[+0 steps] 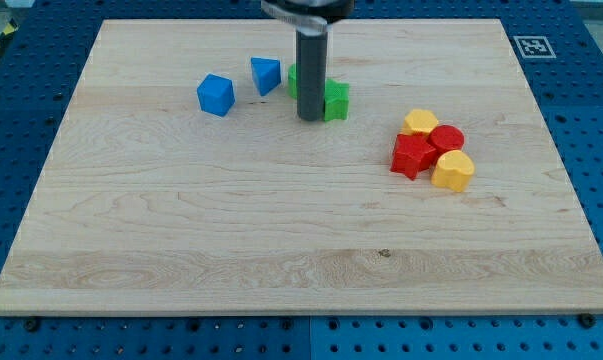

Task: Slide the yellow hexagon a bit right

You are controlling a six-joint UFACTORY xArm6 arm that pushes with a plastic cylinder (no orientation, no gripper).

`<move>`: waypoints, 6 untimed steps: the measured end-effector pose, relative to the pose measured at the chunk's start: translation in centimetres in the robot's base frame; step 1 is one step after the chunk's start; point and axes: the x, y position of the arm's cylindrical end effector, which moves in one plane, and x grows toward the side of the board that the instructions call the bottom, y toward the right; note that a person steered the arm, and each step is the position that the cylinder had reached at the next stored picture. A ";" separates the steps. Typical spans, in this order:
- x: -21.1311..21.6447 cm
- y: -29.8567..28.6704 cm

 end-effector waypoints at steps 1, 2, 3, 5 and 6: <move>-0.5 0.0; 1.6 -0.2; 3.7 -0.8; 4.2 -1.2; 6.2 -0.9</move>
